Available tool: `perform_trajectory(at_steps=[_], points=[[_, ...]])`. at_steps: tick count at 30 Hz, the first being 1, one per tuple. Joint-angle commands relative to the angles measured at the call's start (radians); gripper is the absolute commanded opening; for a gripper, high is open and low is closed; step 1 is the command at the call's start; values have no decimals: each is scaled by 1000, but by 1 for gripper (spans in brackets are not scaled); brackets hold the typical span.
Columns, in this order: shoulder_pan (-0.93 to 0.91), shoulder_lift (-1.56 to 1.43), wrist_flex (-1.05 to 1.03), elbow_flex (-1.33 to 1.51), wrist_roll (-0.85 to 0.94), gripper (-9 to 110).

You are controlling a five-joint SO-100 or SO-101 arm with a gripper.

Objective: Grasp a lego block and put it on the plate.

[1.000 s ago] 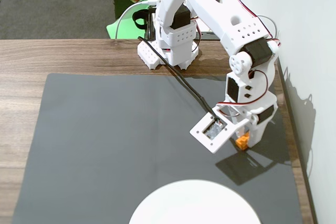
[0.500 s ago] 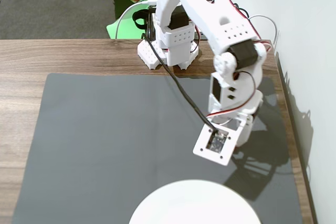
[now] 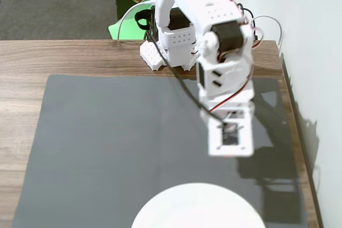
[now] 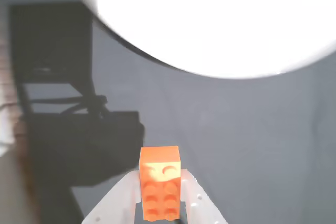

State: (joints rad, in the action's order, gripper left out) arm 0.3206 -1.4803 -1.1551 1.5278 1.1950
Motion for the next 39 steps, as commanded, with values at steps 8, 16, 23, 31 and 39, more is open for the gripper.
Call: perform_trajectory(at_steps=[8,16,23,31,39], points=[[-91,20,95,-209,110,3],[-176,87,133,-270,144,3],[-207,209,153,-301,138,3],[-204,299,158,-354,75,3],[-199,313,149,-370,72,12]])
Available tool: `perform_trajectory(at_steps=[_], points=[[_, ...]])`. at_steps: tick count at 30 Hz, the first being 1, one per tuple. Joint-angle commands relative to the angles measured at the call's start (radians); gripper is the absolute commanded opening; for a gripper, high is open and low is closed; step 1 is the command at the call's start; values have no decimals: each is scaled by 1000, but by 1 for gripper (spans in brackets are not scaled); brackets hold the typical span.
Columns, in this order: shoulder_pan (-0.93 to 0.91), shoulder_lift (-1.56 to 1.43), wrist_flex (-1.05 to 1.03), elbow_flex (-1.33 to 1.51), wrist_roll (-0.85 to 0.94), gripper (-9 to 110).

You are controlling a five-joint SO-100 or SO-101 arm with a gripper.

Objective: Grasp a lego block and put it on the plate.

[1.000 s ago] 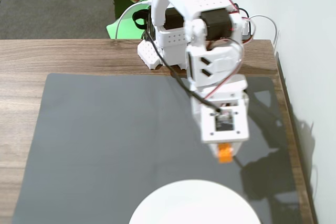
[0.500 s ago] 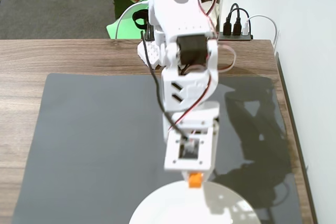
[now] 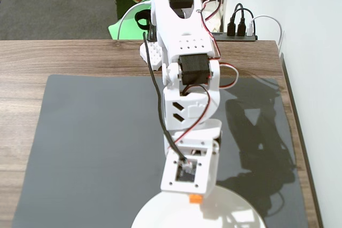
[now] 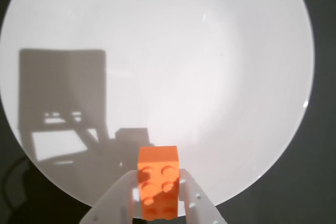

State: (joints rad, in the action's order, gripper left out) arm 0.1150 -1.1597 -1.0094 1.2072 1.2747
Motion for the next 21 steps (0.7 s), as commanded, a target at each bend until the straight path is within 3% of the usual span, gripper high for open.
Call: perform_trajectory(at_steps=[1,12,21], points=[[5,-8,2,-49,-8,14],[8,-31,-9,-34,-31,14],[28,-199,-31,121,-155,14]])
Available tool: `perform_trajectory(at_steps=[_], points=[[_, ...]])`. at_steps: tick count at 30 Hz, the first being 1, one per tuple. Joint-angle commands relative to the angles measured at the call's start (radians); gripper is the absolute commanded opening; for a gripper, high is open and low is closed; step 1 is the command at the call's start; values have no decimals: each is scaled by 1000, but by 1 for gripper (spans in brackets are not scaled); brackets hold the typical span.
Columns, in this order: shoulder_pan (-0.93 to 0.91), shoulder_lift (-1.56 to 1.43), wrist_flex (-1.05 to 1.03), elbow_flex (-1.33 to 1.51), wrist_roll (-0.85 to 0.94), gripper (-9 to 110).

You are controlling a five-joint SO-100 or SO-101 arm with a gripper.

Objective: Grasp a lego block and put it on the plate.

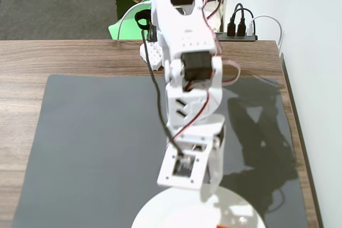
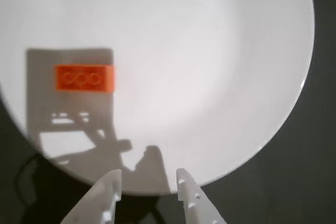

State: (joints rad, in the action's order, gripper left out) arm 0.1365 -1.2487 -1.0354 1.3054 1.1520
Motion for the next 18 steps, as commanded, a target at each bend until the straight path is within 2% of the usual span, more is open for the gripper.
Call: perform_trajectory(at_steps=[1,6,13,18], points=[[8,-140,-5,52,-46,14],[21,-311,15,213,-167,13],[37,-517,40,391,-374,0],[35,-670,29,532,-509,0]])
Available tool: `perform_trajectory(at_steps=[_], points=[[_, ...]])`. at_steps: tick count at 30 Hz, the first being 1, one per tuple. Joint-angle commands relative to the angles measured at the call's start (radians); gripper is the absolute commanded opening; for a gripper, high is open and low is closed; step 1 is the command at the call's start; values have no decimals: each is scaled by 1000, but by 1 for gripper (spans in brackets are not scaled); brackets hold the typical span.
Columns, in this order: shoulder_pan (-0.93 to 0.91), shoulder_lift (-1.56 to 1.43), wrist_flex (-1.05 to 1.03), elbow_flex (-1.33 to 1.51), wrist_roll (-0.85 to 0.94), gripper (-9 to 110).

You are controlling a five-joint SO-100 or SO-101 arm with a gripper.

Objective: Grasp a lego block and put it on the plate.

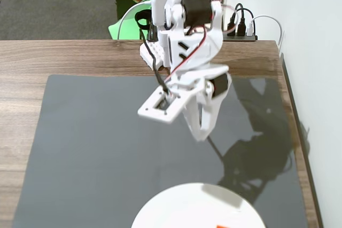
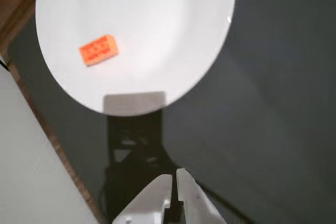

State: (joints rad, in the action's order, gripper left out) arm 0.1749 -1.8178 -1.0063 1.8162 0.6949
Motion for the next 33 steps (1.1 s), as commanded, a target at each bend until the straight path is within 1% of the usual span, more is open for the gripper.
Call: perform_trajectory(at_steps=[1,4,13,20,25,33], points=[[-5,-130,-2,48,-75,0],[-9,-221,-5,126,-152,0],[8,-522,20,443,-462,0],[3,-746,2,646,-634,0],[-44,-917,-8,808,-690,0],[-127,-1120,-21,986,-698,0]])
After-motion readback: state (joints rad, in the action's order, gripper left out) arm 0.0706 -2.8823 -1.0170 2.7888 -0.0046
